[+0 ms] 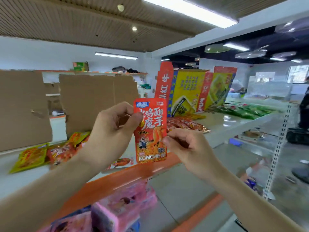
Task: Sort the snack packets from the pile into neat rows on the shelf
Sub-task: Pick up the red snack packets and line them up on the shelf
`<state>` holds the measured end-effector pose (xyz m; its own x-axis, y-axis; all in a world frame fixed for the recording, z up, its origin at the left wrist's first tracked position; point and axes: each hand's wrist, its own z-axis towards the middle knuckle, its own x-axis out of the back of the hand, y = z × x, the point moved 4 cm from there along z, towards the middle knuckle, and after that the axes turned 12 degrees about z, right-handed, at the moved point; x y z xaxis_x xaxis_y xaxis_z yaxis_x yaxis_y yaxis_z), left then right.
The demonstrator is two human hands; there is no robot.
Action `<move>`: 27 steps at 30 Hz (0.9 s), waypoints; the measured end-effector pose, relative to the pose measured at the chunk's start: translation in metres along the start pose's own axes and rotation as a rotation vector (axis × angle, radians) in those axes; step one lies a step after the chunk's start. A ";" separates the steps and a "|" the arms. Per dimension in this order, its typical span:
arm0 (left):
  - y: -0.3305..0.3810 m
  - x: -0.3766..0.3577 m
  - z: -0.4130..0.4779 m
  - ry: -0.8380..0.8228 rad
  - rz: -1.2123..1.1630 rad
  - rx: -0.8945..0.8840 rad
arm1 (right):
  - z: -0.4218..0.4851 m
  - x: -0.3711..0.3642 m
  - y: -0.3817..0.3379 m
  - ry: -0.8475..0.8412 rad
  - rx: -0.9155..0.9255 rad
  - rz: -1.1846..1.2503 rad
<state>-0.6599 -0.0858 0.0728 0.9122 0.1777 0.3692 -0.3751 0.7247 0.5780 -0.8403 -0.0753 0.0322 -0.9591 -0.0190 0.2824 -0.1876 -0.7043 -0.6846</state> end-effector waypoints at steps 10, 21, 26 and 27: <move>0.023 -0.150 0.002 -0.254 -0.013 0.245 | -0.069 0.137 0.034 0.085 -0.148 -0.131; 0.038 -0.230 -0.005 -0.308 0.176 0.282 | -0.100 0.206 0.069 -0.053 -0.298 -0.152; 0.031 -0.234 0.004 -0.359 0.334 0.343 | -0.091 0.203 0.083 -0.181 -0.348 -0.169; 0.028 -0.233 0.006 -0.363 0.353 0.351 | -0.089 0.201 0.086 -0.193 -0.352 -0.165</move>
<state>-0.8843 -0.1112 0.0074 0.6315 0.0840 0.7708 -0.7327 0.3898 0.5578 -1.0683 -0.0769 -0.0296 -0.8590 -0.0824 0.5054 -0.4283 -0.4251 -0.7974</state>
